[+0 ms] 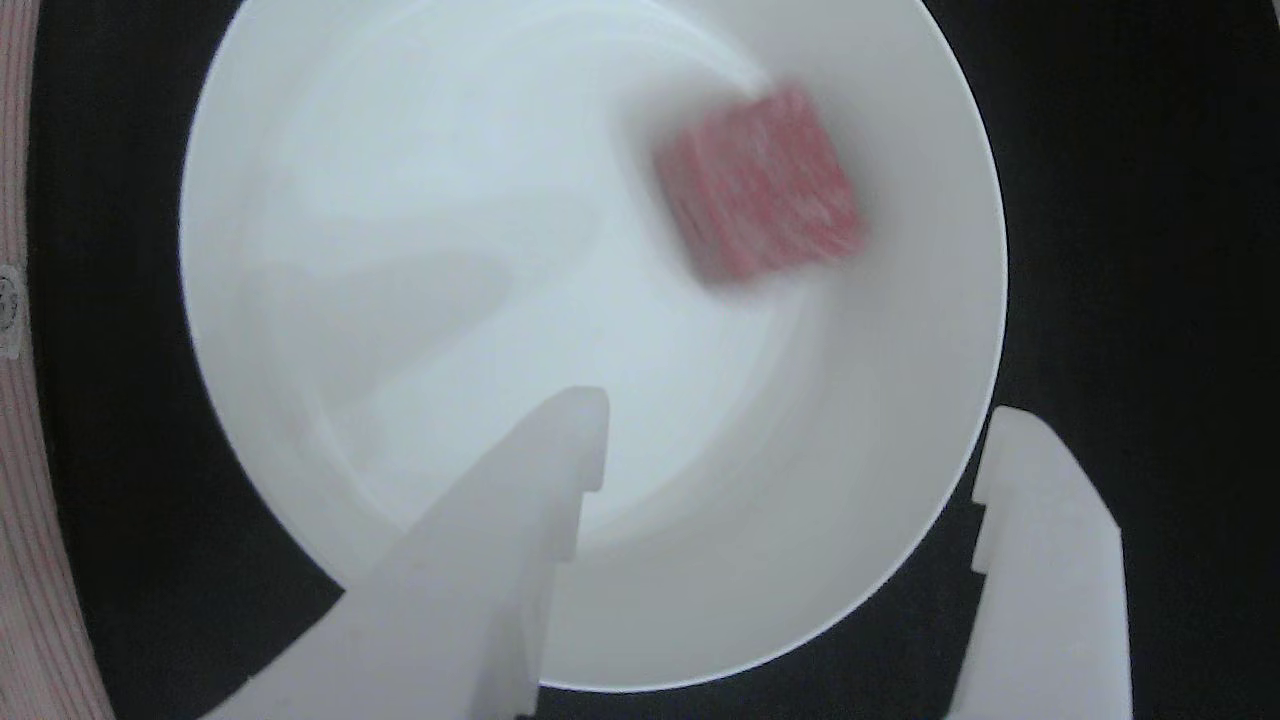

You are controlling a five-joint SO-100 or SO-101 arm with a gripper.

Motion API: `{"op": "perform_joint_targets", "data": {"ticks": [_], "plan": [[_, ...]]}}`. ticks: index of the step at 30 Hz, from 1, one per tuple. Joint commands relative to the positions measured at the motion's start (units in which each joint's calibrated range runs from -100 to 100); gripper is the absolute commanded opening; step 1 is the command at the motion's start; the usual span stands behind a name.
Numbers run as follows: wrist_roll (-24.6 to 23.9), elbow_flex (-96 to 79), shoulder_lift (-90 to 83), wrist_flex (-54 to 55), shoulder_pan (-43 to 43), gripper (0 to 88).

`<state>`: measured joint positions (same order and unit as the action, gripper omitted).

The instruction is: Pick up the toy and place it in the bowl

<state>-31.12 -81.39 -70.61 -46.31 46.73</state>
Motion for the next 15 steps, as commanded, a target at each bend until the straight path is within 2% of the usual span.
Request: {"op": "perform_joint_targets", "data": {"ticks": [1, 5, 8, 9, 15], "plan": [[0.01, 0.23, -0.8, 0.92, -0.6, 24.1], [0.33, 0.77, -4.8, 1.01, -6.62, 20.8], [0.33, 0.32, -9.3, 1.01, -11.64, 9.2], [0.33, 0.23, -12.22, 1.01, -15.57, 1.6], [0.48, -0.77, -18.8, 0.84, -27.2, 2.4]]}}
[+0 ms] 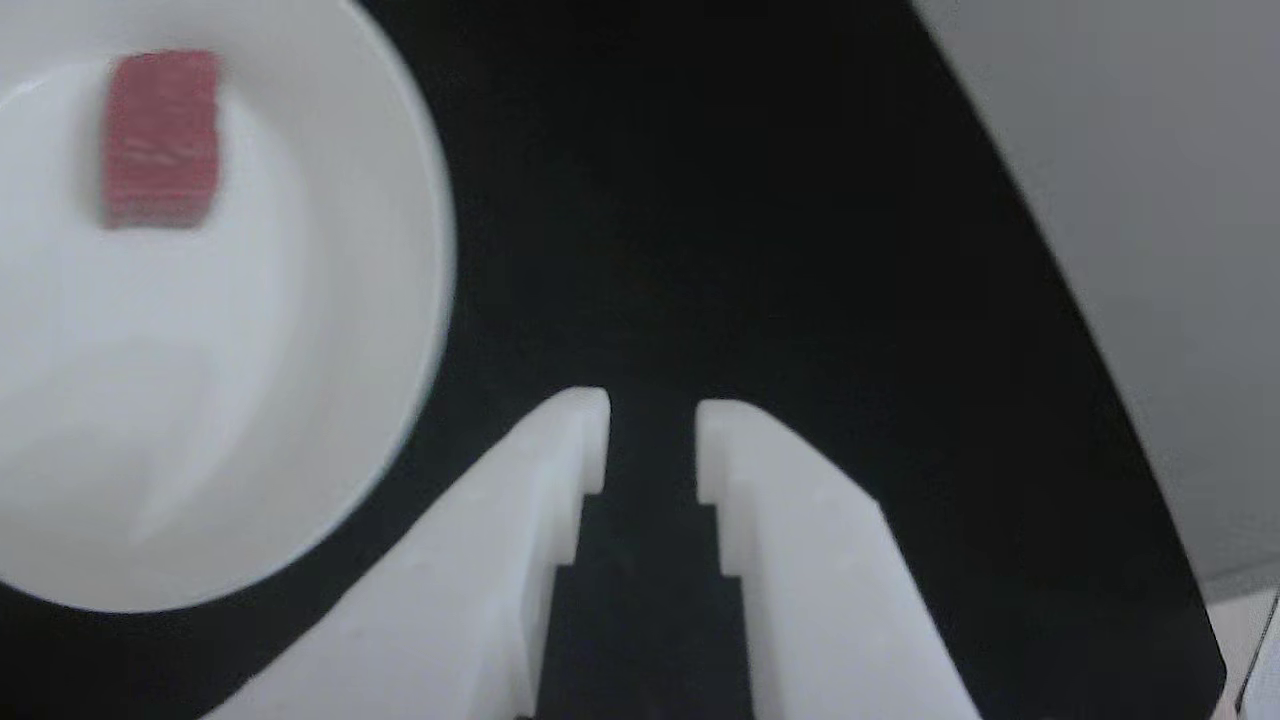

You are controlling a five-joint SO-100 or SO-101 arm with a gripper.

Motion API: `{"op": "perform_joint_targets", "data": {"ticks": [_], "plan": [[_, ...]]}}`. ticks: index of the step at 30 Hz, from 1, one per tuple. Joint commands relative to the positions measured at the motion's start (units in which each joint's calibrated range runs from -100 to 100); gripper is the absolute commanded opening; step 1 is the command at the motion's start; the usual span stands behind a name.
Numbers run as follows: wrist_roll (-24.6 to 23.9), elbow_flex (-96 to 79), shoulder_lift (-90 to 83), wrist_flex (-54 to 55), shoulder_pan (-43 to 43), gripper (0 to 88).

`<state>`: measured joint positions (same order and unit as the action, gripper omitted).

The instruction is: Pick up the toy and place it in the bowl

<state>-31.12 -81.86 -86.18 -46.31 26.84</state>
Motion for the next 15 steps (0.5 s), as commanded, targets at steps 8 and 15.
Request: {"op": "perform_joint_targets", "data": {"ticks": [8, 15], "plan": [[14.21, -7.86, -9.74, 2.87, -20.28, 2.3], [22.25, -17.6, -13.07, 5.58, -23.12, 2.3]]}}
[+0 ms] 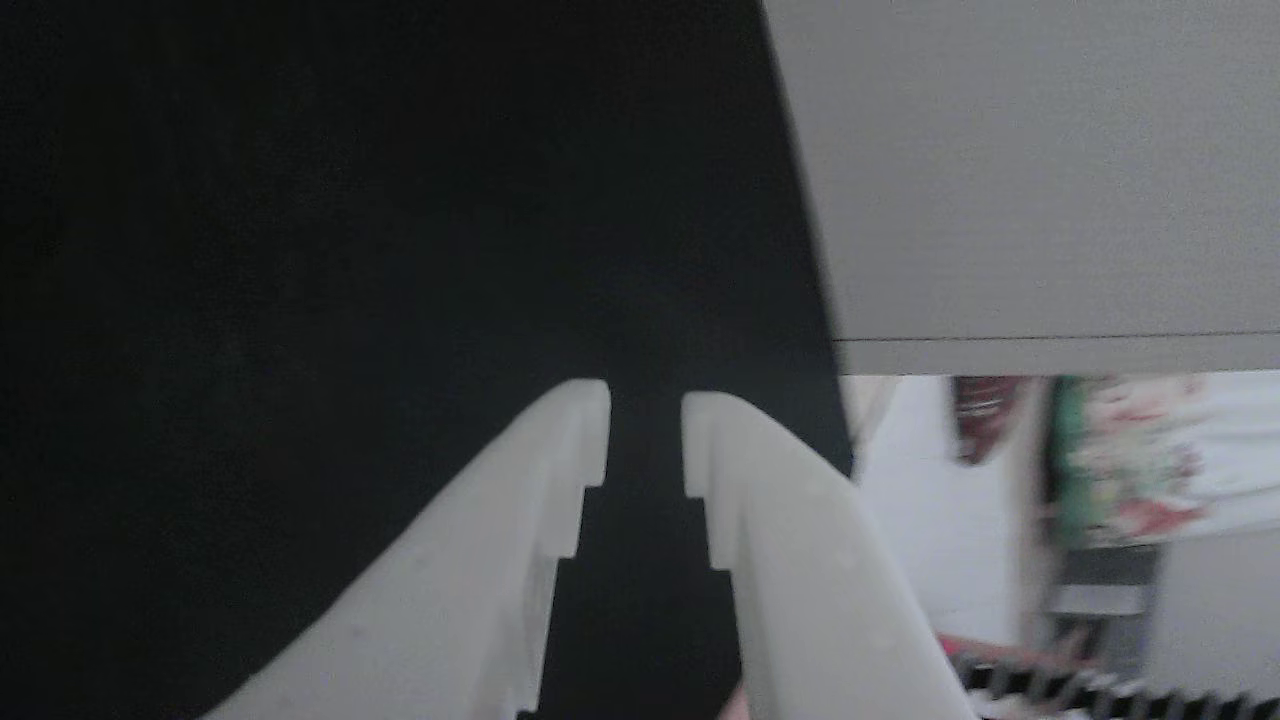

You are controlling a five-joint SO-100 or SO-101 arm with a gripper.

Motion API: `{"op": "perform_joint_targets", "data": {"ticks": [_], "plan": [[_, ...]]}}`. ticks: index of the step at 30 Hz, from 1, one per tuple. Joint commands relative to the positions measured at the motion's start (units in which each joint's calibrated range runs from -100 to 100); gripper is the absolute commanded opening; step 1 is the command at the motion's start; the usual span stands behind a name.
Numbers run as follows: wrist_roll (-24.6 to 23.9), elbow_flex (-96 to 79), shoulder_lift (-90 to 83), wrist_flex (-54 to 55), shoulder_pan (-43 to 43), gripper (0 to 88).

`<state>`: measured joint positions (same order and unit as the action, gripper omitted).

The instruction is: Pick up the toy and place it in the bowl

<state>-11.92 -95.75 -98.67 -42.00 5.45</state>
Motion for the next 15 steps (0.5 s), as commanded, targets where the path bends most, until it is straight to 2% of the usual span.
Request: {"op": "perform_joint_targets", "data": {"ticks": [1, 4, 11, 15], "plan": [[3.57, -3.71, -0.58, 0.85, -1.98, 2.3], [6.59, -3.8, -0.67, 0.85, -2.15, 2.3], [6.65, -3.8, -0.58, -3.38, -3.4, 2.4], [6.65, -3.8, -0.58, -9.48, -5.33, 2.4]]}}
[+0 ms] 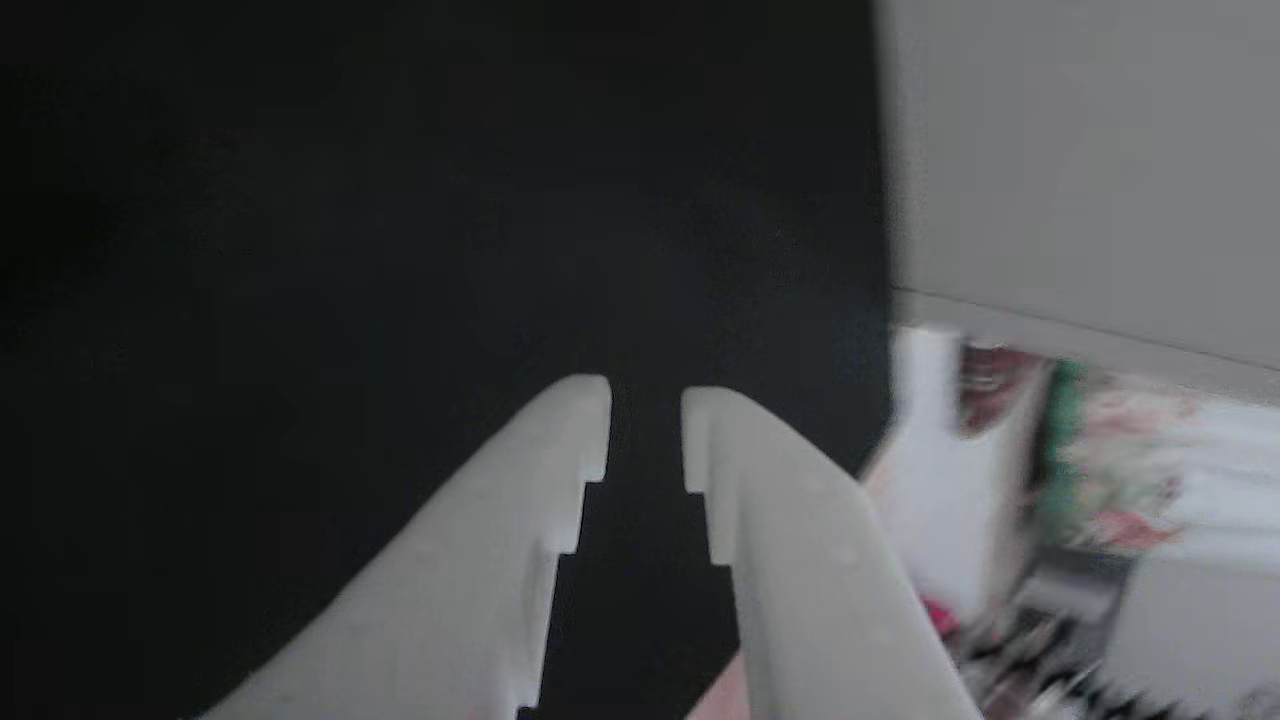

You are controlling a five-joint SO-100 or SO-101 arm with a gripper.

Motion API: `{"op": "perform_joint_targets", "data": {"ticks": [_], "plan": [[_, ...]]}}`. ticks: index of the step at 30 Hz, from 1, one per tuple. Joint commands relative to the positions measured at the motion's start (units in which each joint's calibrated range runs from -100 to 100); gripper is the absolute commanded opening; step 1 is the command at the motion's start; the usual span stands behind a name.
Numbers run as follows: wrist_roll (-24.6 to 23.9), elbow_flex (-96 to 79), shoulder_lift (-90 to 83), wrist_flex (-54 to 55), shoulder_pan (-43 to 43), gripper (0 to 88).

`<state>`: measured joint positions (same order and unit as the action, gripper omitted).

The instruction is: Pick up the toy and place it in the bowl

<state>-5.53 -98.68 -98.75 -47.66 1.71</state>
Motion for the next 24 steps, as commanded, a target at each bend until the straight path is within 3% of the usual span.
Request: {"op": "perform_joint_targets", "data": {"ticks": [1, 24], "plan": [[0.26, -0.87, -0.5, -4.5, -1.58, 2.4], [0.21, -0.87, -0.5, -5.26, -1.41, 2.6]]}}
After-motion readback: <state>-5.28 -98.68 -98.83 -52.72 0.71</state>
